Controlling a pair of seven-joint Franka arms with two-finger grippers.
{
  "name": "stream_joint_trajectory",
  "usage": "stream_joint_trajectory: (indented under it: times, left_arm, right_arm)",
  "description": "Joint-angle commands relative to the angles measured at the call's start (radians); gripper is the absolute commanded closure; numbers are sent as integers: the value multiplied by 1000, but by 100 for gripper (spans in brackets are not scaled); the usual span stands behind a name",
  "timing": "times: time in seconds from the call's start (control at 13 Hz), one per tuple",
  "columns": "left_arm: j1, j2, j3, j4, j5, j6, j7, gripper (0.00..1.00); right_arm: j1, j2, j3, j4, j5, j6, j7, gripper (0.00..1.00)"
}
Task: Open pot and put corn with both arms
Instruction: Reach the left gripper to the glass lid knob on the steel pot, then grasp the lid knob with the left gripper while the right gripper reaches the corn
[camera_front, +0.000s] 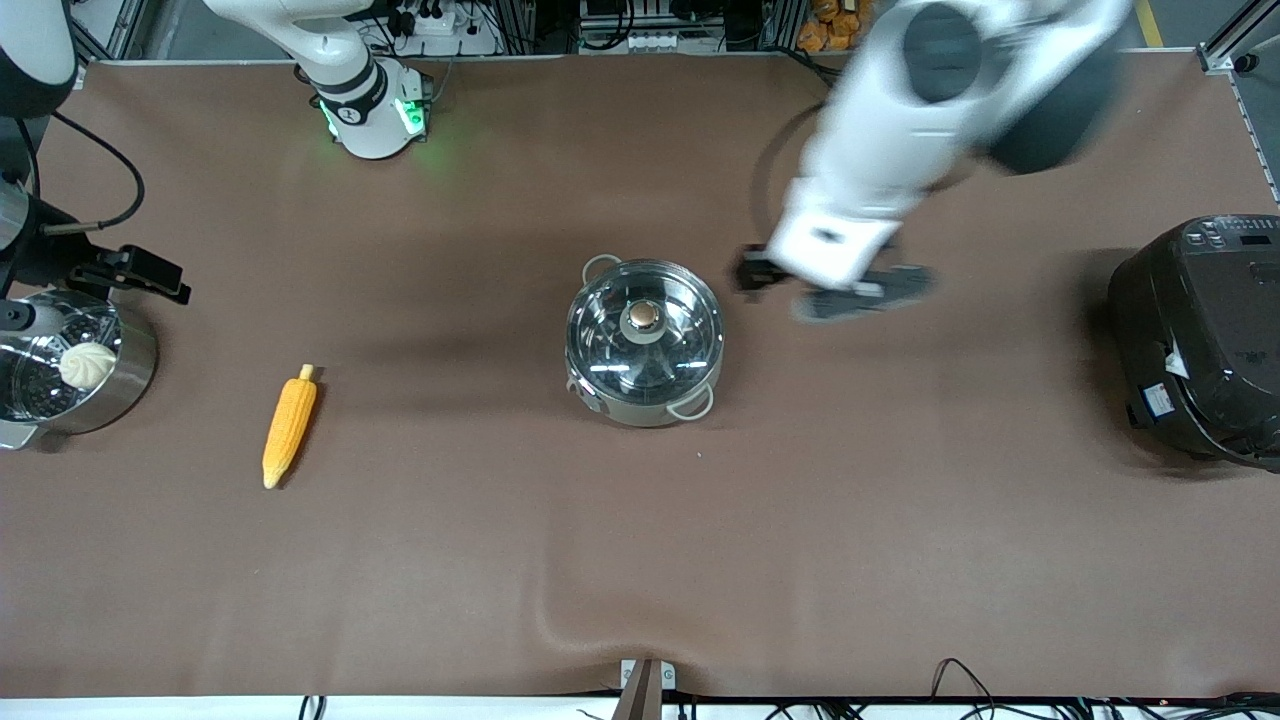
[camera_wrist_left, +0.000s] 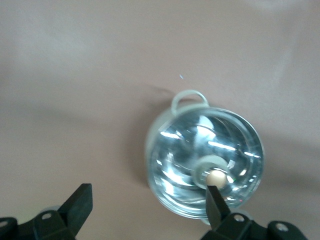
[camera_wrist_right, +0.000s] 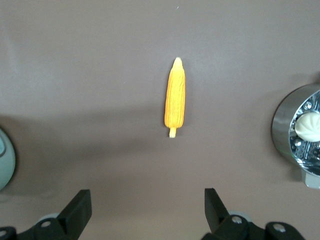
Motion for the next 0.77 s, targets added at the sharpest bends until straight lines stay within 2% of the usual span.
stream_joint_trajectory:
  times: [0.0, 0.23, 0.46, 0.69]
  left_arm:
    - [-98, 158, 32, 134, 29, 12, -176, 0]
    - [-155, 259, 43, 162, 26, 94, -354, 0]
    - [-175, 328, 48, 165, 26, 128, -443, 0]
    - [-178, 332, 45, 165, 26, 135, -479, 0]
  right_arm:
    - [-30, 35, 9, -62, 4, 118, -9, 0]
    - [-48, 113, 9, -158, 4, 319, -11, 0]
    - [-65, 191, 9, -292, 4, 558, -11, 0]
    - [-68, 268, 9, -328, 4, 623, -11, 0]
